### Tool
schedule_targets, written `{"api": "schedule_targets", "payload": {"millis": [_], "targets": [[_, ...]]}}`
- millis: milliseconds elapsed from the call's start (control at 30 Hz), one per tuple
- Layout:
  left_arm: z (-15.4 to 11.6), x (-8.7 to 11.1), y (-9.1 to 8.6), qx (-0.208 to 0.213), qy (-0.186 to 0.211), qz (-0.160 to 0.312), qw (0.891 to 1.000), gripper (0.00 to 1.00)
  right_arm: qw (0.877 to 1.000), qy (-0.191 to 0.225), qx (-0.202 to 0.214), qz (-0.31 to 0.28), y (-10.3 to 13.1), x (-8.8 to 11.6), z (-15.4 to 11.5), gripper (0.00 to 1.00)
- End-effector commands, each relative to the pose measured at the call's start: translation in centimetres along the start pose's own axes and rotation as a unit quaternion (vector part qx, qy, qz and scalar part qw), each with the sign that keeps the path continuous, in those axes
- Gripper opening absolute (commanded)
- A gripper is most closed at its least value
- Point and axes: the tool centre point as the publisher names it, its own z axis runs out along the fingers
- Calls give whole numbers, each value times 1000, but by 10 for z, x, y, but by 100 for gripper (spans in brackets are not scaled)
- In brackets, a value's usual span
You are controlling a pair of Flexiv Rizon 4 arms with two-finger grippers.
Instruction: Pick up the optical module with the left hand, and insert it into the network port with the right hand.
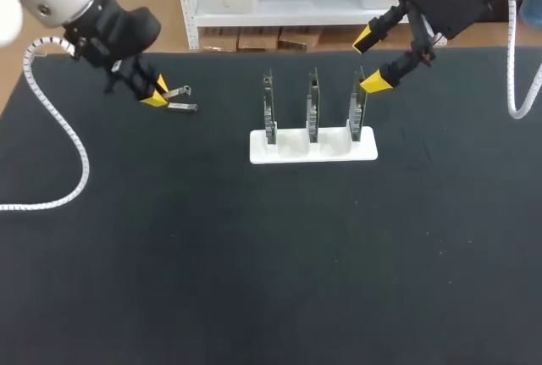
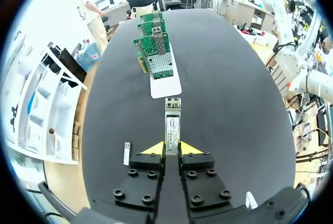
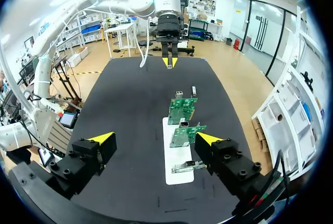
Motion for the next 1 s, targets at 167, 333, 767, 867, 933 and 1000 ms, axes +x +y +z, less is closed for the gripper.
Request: {"api": "schedule_targets", "payload": {"millis": [167,333,767,867,933,1000], "targets": [[0,0,-3,-5,0,1,1000,0,1000,-1,-1,-1,-1,0,0,100],[0,0,-3,-5,0,1,1000,0,1000,-1,-1,-1,-1,0,0,100],[-5,-36,-17,4,-69,6,998,0,1000,-1,-1,-1,-1,0,0,100],[-1,-53,-28,14,-111,1,994,0,1000,-1,-1,-1,-1,0,0,100],[0,-63,-35,22,-145,-7,989,0,1000,-1,-1,-1,-1,0,0,100],[-3,-75,-41,27,-188,-10,982,0,1000,-1,-1,-1,-1,0,0,100]]}}
